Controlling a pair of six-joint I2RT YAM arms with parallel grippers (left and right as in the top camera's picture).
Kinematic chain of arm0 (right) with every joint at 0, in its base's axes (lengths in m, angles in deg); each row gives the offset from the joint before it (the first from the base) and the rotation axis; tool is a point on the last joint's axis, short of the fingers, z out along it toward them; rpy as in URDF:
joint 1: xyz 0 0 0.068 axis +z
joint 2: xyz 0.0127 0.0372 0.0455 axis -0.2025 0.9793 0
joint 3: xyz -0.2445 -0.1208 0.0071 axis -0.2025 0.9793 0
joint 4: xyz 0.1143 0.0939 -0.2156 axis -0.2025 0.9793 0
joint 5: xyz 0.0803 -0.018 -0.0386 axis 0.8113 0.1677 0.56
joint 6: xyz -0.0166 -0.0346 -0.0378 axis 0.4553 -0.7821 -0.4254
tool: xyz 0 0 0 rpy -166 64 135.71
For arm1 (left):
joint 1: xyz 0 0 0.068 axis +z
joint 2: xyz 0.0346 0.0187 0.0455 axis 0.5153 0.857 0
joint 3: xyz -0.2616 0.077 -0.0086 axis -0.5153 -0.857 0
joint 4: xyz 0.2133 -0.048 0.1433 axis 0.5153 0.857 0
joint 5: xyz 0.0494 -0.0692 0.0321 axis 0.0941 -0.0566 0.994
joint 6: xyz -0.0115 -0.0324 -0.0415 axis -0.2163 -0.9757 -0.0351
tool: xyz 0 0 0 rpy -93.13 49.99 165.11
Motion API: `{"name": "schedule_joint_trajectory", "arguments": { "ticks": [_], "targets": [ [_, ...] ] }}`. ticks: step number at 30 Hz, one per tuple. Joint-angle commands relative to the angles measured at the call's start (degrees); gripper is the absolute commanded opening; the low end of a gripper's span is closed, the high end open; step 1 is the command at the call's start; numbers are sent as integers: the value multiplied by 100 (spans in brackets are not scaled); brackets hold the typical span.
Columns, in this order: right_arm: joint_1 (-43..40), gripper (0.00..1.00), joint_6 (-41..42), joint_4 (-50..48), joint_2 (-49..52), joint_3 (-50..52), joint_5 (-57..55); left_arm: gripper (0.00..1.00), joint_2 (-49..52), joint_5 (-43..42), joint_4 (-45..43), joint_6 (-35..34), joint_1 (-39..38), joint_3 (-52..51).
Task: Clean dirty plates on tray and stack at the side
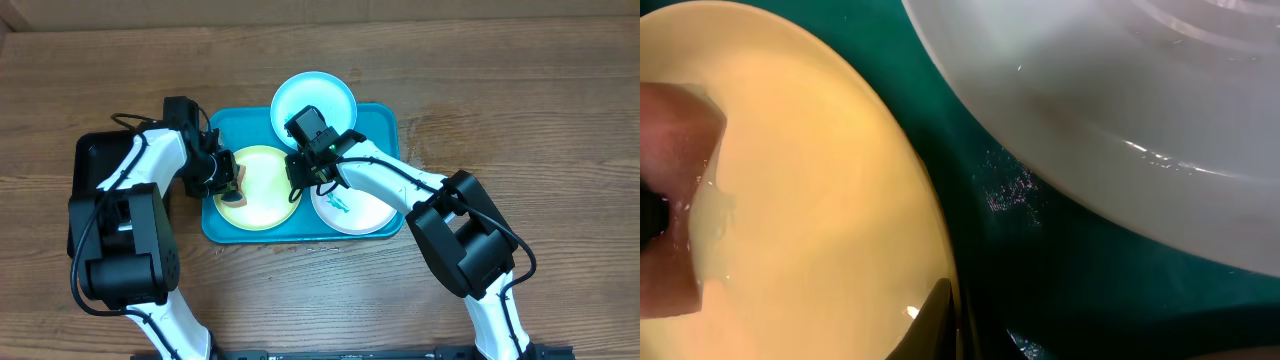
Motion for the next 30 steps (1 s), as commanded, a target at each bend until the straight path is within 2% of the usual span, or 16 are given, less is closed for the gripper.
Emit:
{"name": "schedule_joint_trajectory", "arguments": {
  "ticks": [1, 3, 7, 19, 24, 30],
  "targets": [
    [9, 4, 24, 24, 240, -17, -44, 4, 310, 1172, -122, 245, -4, -4],
    [9, 4, -2, 22, 240, -17, -42, 4, 306, 1733, -120, 245, -4, 0],
    [9, 4, -20, 22, 240, -17, -46, 4, 306, 2350, -166, 243, -4, 15],
    [9, 4, -42, 20, 240, -17, -48, 4, 164, 2900, -319, 221, -4, 452],
    [9, 4, -42, -2, 240, -17, -48, 4, -179, 2527, -483, 227, -17, 551],
    [9, 4, -42, -24, 240, -17, -46, 4, -726, 1040, -863, 216, -20, 551]
  ]
}}
